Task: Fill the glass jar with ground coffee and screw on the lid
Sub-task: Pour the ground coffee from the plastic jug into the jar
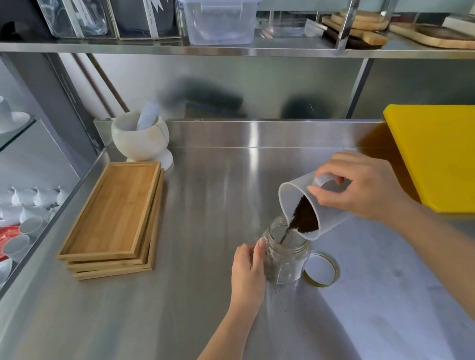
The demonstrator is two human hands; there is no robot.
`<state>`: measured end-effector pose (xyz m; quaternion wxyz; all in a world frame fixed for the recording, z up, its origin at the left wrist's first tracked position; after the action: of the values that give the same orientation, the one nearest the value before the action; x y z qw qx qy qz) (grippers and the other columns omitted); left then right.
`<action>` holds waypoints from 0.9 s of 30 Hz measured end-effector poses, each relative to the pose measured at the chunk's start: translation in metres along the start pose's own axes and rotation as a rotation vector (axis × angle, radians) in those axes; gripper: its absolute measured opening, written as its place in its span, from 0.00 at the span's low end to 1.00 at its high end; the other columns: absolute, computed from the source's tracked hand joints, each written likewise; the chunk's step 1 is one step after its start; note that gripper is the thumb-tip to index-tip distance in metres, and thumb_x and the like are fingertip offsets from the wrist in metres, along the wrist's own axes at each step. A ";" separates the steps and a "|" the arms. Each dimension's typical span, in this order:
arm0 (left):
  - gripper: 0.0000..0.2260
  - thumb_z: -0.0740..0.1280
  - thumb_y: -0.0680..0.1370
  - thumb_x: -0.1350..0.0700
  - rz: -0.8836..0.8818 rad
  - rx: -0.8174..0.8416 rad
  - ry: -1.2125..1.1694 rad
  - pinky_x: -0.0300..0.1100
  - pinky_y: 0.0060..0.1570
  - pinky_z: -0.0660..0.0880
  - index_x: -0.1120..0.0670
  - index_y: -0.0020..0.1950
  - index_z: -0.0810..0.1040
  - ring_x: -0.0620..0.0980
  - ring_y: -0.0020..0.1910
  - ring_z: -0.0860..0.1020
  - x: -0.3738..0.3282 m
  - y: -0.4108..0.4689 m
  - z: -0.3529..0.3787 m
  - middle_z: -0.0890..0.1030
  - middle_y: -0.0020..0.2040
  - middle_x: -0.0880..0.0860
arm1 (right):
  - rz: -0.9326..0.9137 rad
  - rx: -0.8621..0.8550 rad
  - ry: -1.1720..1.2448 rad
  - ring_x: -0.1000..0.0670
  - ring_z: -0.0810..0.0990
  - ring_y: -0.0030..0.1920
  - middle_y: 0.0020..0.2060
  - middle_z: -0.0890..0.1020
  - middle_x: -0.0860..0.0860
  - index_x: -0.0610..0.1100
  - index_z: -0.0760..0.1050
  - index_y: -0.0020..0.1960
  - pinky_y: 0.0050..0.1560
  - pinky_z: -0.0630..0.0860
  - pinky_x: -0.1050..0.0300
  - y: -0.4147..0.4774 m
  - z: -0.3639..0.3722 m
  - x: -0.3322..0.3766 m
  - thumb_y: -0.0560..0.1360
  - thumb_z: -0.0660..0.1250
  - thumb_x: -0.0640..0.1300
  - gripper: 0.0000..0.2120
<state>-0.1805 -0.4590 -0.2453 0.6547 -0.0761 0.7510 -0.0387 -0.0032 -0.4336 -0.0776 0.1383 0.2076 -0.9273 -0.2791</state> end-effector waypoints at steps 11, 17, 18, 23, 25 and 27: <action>0.16 0.59 0.79 0.46 0.001 0.002 0.026 0.33 0.36 0.65 0.52 0.34 0.64 0.44 0.34 0.67 0.000 0.002 0.001 0.67 0.35 0.47 | -0.029 0.014 0.012 0.45 0.76 0.33 0.32 0.80 0.45 0.43 0.79 0.37 0.29 0.77 0.50 0.005 0.002 0.002 0.67 0.62 0.59 0.19; 0.17 0.59 0.79 0.47 0.012 -0.004 0.019 0.30 0.34 0.65 0.52 0.33 0.62 0.44 0.33 0.65 0.000 0.003 0.001 0.65 0.34 0.46 | -0.075 0.026 -0.019 0.44 0.77 0.32 0.30 0.80 0.44 0.41 0.77 0.34 0.27 0.77 0.50 0.013 0.002 0.009 0.65 0.61 0.58 0.20; 0.17 0.59 0.79 0.47 0.016 -0.005 0.020 0.31 0.34 0.65 0.52 0.32 0.62 0.44 0.32 0.65 -0.001 0.003 0.000 0.65 0.34 0.46 | -0.076 0.028 -0.023 0.44 0.76 0.32 0.30 0.80 0.44 0.40 0.77 0.34 0.27 0.76 0.50 0.014 0.002 0.009 0.65 0.61 0.58 0.20; 0.18 0.59 0.79 0.46 0.032 -0.008 0.045 0.32 0.35 0.65 0.51 0.32 0.61 0.44 0.32 0.64 0.001 0.003 0.000 0.64 0.34 0.46 | -0.075 0.046 -0.020 0.43 0.76 0.32 0.30 0.79 0.43 0.40 0.77 0.34 0.27 0.76 0.49 0.016 0.003 0.010 0.65 0.61 0.59 0.21; 0.18 0.59 0.79 0.46 0.031 -0.008 0.051 0.31 0.35 0.65 0.52 0.32 0.61 0.44 0.32 0.64 0.002 0.004 0.000 0.64 0.34 0.46 | -0.081 0.052 -0.019 0.43 0.76 0.32 0.30 0.79 0.43 0.40 0.77 0.34 0.27 0.76 0.49 0.016 0.003 0.011 0.65 0.61 0.59 0.22; 0.18 0.59 0.79 0.46 0.028 -0.006 0.050 0.31 0.34 0.65 0.52 0.33 0.61 0.44 0.32 0.64 0.002 0.005 0.000 0.64 0.34 0.46 | -0.091 0.060 -0.021 0.43 0.76 0.31 0.29 0.79 0.43 0.39 0.76 0.33 0.26 0.76 0.48 0.017 0.004 0.012 0.65 0.60 0.59 0.22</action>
<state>-0.1815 -0.4544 -0.2484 0.6361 -0.0665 0.7682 -0.0293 -0.0200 -0.4246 -0.0691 0.1095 0.2506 -0.9262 -0.2594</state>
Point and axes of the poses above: each hand's wrist, its own y-axis towards the middle knuckle, its own z-axis out of the palm, x = y × z, the point moved 3 cm from there along y, towards the middle knuckle
